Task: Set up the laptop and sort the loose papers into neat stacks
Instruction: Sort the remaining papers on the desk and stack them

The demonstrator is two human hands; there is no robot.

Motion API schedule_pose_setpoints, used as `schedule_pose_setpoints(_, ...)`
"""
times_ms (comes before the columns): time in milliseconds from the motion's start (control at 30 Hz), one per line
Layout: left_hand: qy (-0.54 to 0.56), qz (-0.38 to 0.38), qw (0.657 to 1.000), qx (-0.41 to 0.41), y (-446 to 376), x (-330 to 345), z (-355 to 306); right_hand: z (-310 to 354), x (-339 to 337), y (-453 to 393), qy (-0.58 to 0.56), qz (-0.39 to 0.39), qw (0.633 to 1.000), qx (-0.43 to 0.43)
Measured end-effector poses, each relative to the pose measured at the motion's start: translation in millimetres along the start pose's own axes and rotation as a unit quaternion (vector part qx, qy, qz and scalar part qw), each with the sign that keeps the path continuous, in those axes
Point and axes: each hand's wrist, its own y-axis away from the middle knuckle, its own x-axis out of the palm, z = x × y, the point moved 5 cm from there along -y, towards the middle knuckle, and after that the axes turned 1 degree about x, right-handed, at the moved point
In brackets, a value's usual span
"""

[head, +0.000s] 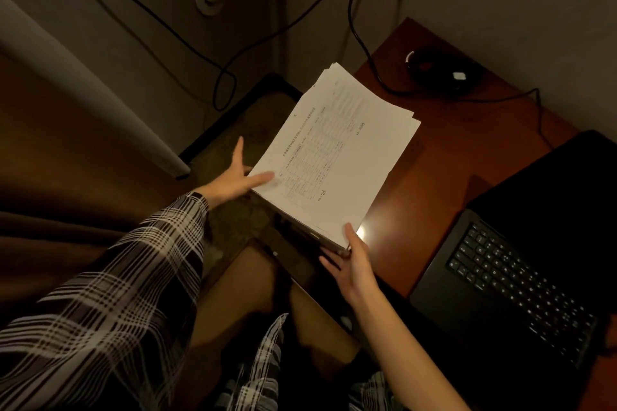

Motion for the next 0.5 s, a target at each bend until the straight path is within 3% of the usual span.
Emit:
schedule_pose_setpoints(100, 0.052, -0.022, 0.997, -0.06, 2, 2, 16, 0, 3, -2, -0.004, 0.003, 1.0, -0.016)
schedule_pose_setpoints(233, 0.057, -0.05, 0.997, -0.024, 0, 13, 16, -2, 5, 0, 0.019, -0.008, 0.999, -0.046)
schedule_pose_setpoints(367, -0.029, -0.042, 0.999, -0.003, -1, 13, 2, -3, 7, 4, 0.069, -0.025, 0.994, -0.075)
schedule_pose_setpoints(500, -0.154, 0.023, 0.985, -0.08, -9, 3, -7, 16, 3, 8, 0.225, -0.037, 0.973, -0.042)
